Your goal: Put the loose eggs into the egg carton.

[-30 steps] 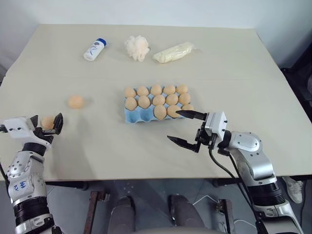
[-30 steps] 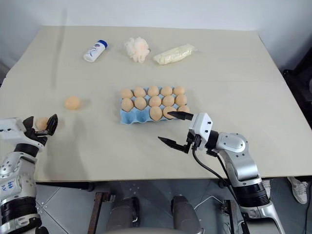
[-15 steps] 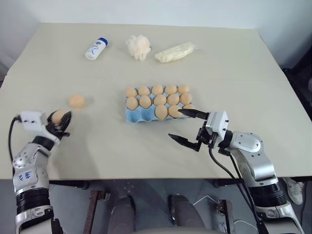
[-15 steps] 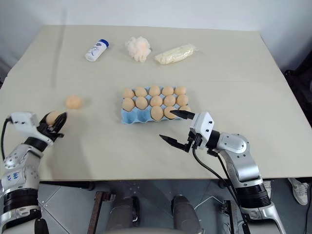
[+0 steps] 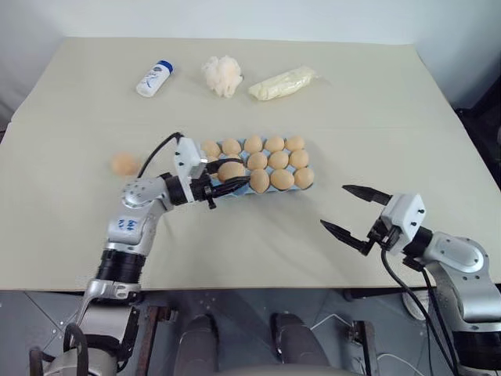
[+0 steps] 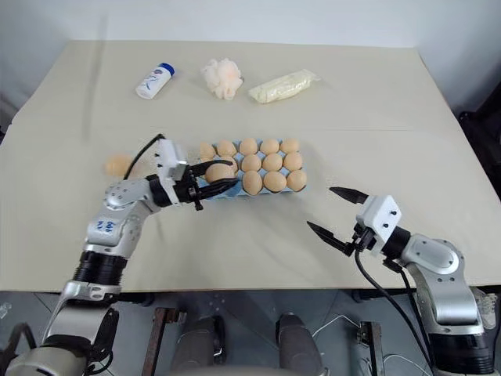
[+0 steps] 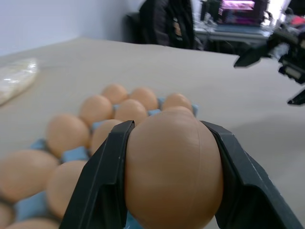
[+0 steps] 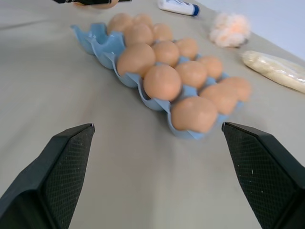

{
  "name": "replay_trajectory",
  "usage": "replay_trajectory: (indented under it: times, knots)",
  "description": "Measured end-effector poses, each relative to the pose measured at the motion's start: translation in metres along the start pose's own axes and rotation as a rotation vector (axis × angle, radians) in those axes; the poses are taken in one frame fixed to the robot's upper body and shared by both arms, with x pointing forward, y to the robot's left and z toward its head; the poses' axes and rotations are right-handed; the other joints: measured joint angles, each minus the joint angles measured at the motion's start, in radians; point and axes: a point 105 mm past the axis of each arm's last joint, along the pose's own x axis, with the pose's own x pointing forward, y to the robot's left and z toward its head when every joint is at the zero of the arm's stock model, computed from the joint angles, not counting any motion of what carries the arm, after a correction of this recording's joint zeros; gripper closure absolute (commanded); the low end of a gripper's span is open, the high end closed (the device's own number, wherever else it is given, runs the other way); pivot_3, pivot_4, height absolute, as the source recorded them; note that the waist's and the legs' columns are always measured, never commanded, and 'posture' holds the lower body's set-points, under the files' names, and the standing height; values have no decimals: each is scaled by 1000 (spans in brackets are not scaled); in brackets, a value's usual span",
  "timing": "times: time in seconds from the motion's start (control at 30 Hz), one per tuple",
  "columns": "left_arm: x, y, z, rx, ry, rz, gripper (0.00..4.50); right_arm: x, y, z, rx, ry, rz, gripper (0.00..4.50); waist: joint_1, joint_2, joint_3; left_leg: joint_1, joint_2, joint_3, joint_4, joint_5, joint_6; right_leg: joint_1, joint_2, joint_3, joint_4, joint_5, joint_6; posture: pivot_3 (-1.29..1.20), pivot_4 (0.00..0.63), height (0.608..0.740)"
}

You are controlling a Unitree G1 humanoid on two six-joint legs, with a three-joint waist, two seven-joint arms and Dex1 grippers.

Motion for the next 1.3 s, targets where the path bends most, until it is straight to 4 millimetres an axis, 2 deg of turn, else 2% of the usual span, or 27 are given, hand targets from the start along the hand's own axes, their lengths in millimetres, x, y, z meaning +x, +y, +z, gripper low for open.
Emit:
replay_trajectory:
  times: [0.17,0.43,0.53,0.63,0.73,0.83,0.93,1.03,1.17,1.3]
  knots:
    - [10,2,-16,-3,38,-42,2751,-4,-3,5,-20,-6,-51,0,0,0,0,0,-1,0,1,1,2,0,0,1,0,1,2,0,150,740]
    - [13,16,-27,-14,56,10,136,-7,3,5,-7,-10,-83,0,11,0,0,-1,-1,0,1,1,2,0,0,1,0,1,2,0,150,740]
    - [16,15,-24,4,41,2,40,-7,4,8,-13,-16,-82,0,12,0,0,-1,-1,0,1,1,2,0,0,1,0,1,2,0,150,740]
    - [5,18,-14,31,7,19,40,-5,5,10,-15,-23,-73,0,5,0,0,0,-1,0,0,1,2,0,0,2,1,1,2,0,150,740]
    - [-29,26,-6,61,1,78,40,1,5,14,-17,-39,-56,0,-8,0,0,0,0,1,-1,1,1,-1,0,2,2,1,1,0,150,740]
    - [-62,32,-7,62,26,172,40,6,8,17,-17,-52,-22,0,-11,0,0,0,0,0,0,1,1,-1,0,1,3,1,1,0,150,740]
    - [-109,38,-13,52,55,349,40,16,10,21,-18,-80,26,0,-19,0,0,1,0,1,1,1,2,0,-1,2,2,1,1,0,150,740]
    - [-163,42,-23,26,77,608,40,23,12,21,-1,-96,65,0,-18,0,0,1,1,0,0,0,3,0,-1,0,3,1,1,0,150,740]
    - [-187,19,-30,14,123,680,40,37,19,24,11,-129,132,0,-10,0,0,1,0,0,0,-1,4,1,-3,-1,2,1,1,0,150,740]
    - [-221,7,-38,-8,170,831,40,45,19,25,19,-151,160,0,-15,0,0,1,-1,-1,-1,-3,7,1,-3,-1,3,1,0,0,150,740]
